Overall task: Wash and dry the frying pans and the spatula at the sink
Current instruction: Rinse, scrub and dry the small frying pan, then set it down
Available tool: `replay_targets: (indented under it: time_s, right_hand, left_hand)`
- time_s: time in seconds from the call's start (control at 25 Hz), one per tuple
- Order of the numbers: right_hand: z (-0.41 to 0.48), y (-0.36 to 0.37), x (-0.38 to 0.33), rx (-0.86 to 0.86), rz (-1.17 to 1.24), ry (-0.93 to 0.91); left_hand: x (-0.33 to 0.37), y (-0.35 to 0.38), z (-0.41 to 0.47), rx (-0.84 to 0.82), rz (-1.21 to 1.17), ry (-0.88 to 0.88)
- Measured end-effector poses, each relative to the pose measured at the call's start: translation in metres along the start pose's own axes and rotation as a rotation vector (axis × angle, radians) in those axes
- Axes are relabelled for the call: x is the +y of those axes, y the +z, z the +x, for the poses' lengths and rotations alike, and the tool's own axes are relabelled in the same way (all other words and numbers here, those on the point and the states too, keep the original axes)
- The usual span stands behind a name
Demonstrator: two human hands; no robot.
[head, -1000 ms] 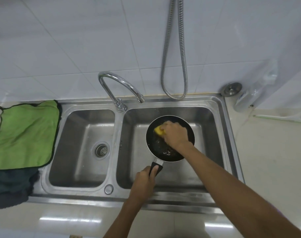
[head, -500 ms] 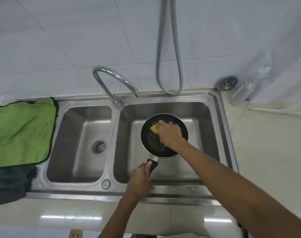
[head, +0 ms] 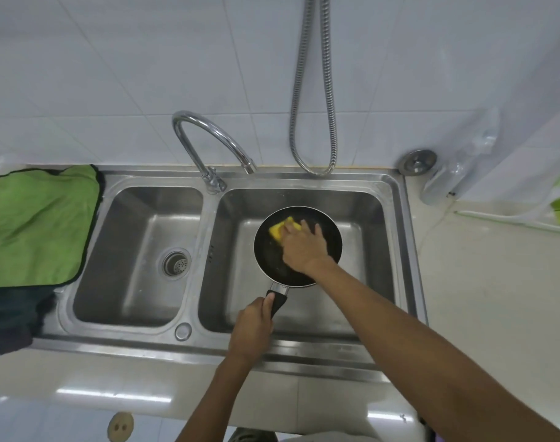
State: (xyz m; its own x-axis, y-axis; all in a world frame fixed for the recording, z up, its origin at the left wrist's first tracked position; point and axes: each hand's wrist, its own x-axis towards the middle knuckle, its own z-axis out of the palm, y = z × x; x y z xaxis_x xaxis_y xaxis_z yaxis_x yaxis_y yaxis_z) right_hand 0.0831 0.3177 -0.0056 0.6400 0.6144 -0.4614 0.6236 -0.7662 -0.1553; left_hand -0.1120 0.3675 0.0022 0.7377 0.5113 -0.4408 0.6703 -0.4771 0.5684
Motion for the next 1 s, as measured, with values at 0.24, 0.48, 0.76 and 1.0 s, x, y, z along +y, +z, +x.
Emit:
replay_targets:
  time_s: [0.24,0.48,0.76,1.0]
  right_hand:
    - [-0.048,0.018,0.025,0.000,-0.074,-0.080]
    - [-0.005,0.018,-0.003,-0.079,0.078,0.009]
    - [-0.043,0.034,0.027,-0.074,0.102,-0.042]
    - [-0.012,0.020,-0.003,-0.031,0.229,0.008]
  left_hand:
    - [-0.001,-0.002,0.007,0.016,0.009,0.033]
    - [-0.004,0.014,0.000,-0.029,0.056,0.009]
    - [-0.001,0.013,0.009,0.016,0.035,-0.031]
    - [0.008,0.031,-0.001,0.003,0.068,-0.013]
